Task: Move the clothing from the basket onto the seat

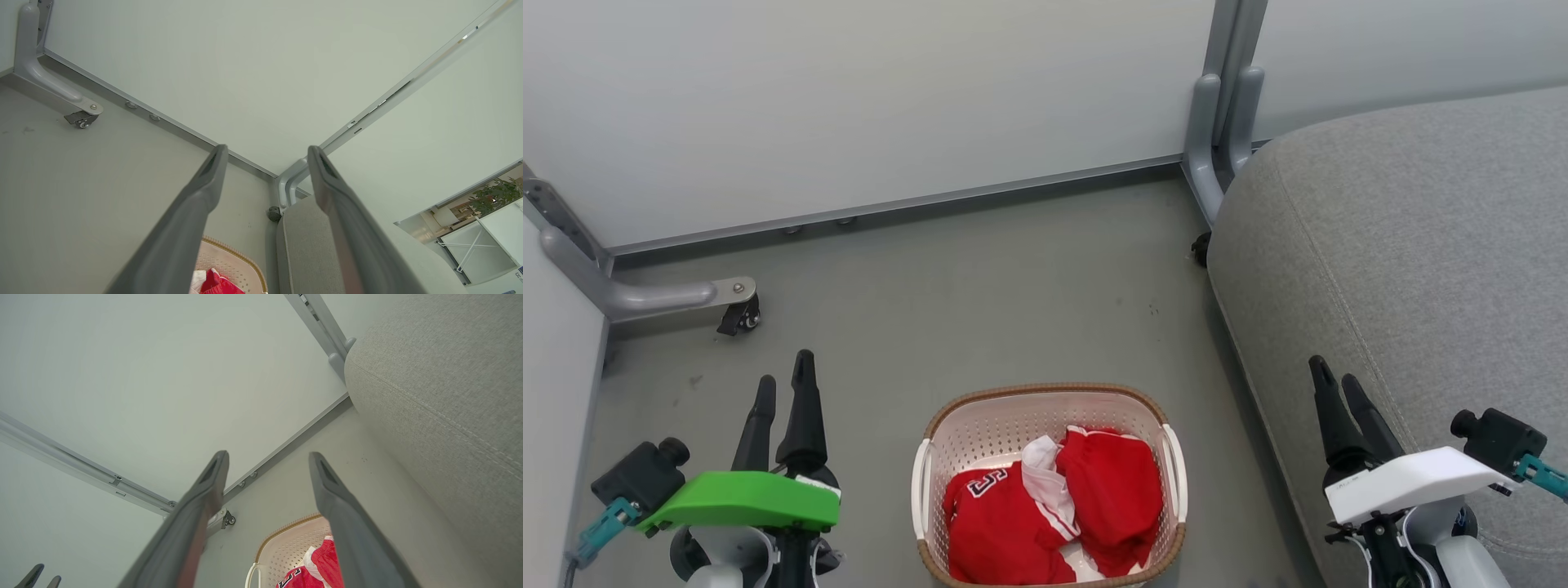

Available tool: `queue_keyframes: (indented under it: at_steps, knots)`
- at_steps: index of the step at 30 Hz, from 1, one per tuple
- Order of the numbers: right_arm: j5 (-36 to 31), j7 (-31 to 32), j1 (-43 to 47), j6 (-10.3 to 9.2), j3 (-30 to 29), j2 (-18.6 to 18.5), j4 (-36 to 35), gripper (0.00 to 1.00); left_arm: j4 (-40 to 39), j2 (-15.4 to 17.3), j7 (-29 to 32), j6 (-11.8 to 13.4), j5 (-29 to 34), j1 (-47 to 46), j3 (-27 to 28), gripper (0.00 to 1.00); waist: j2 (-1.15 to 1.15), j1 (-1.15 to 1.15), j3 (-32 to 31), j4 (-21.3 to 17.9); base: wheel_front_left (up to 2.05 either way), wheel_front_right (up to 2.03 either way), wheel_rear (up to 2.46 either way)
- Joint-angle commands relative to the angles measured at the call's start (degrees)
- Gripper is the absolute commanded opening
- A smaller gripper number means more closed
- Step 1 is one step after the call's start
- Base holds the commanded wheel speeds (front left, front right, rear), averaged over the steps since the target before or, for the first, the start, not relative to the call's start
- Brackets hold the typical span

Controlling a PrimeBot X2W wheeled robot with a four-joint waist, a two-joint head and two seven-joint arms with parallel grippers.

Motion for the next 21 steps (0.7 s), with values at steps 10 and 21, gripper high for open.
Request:
queue_keyframes:
  at_steps: [10, 21]
  knots:
    - [-8.63, -2.28, -0.95, 0.02, 1.35, -0.45, -1.63, 1.00, -1.33, 0.44, -2.21, 0.49, 8.54, -0.56, -1.45, 1.00, 0.06, 0.00, 0.25, 0.03, 0.00, 0.00, 0.00]
    - [-15.62, -4.08, -1.04, 0.03, 3.24, -0.49, -2.22, 1.00, -1.96, 0.47, -4.01, 1.07, 15.52, -0.52, -2.92, 1.00, 0.07, 0.00, 0.54, 0.02, 0.00, 0.00, 0.00]
